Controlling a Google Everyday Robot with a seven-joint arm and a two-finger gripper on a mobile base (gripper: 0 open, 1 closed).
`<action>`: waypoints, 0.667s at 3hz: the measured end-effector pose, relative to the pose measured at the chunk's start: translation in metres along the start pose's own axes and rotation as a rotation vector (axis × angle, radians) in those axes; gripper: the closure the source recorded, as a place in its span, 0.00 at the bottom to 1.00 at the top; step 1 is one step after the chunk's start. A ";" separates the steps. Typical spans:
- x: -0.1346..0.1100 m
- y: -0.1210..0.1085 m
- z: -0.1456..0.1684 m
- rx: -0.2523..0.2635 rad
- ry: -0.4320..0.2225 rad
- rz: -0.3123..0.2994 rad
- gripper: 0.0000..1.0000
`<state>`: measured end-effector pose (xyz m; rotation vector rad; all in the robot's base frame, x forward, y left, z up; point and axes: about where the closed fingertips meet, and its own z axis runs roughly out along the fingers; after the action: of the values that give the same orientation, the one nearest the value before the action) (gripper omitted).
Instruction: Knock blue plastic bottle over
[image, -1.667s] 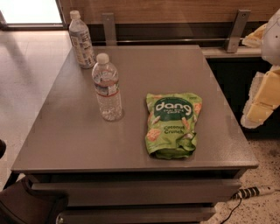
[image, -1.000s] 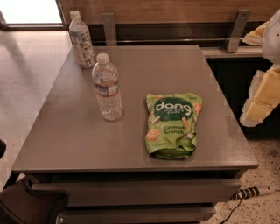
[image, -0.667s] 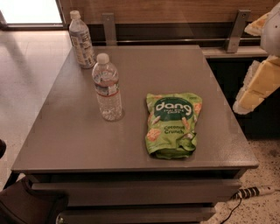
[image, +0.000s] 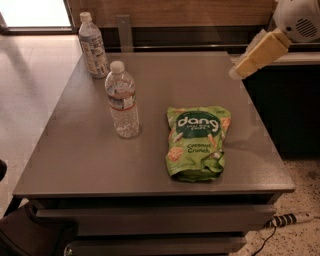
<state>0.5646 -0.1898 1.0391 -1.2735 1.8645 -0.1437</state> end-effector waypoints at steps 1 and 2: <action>-0.019 -0.026 0.015 0.080 -0.114 0.039 0.00; -0.051 -0.042 0.042 0.080 -0.263 0.064 0.00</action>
Offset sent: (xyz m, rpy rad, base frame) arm 0.1137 0.0696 0.0408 0.4314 -0.2400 0.1462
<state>0.6298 -0.1538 1.0642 -1.1186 1.6545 -0.0150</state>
